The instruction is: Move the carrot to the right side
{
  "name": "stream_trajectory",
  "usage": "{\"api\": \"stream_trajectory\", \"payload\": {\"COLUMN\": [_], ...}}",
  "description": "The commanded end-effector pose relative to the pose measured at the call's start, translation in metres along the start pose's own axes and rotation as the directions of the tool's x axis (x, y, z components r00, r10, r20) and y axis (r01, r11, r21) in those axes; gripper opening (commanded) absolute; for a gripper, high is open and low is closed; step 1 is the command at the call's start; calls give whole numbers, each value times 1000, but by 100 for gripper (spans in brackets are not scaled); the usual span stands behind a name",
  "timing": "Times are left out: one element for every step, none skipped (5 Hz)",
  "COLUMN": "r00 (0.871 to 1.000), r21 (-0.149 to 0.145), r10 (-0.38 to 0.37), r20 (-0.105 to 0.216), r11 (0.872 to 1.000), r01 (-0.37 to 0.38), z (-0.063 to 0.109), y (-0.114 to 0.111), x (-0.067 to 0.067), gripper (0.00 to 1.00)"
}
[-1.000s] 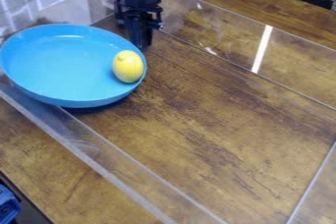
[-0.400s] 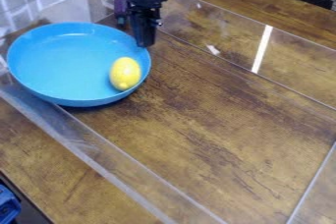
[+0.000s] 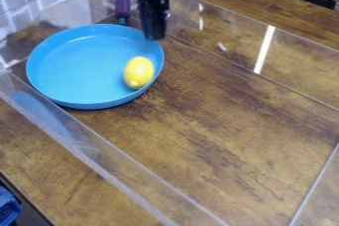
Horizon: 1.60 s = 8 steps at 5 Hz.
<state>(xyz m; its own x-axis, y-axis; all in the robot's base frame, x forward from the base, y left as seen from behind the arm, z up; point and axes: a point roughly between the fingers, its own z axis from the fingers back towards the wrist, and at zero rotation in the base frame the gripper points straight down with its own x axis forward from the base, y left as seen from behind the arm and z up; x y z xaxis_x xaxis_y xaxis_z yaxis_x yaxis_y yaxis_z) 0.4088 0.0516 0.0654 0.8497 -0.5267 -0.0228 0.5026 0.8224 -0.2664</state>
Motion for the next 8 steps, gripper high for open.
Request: {"api": "stream_trajectory", "payload": {"r00": [999, 999, 1000, 1000, 998, 997, 998, 998], "r21": [44, 38, 34, 28, 22, 26, 17, 17], "r10": [-23, -21, -23, 17, 59, 79, 61, 29], "r20": [40, 25, 9, 5, 1, -14, -31, -59], "r11": [999, 999, 999, 999, 998, 997, 998, 999], "r01": [21, 20, 23, -17, -59, -79, -60, -29], "z": [24, 14, 3, -5, -12, -23, -35, -45], "y": [14, 23, 25, 35, 46, 46, 27, 3], "x": [3, 0, -2, -5, -9, 0, 13, 29], "gripper": [100, 100, 100, 100, 100, 100, 0, 0]}}
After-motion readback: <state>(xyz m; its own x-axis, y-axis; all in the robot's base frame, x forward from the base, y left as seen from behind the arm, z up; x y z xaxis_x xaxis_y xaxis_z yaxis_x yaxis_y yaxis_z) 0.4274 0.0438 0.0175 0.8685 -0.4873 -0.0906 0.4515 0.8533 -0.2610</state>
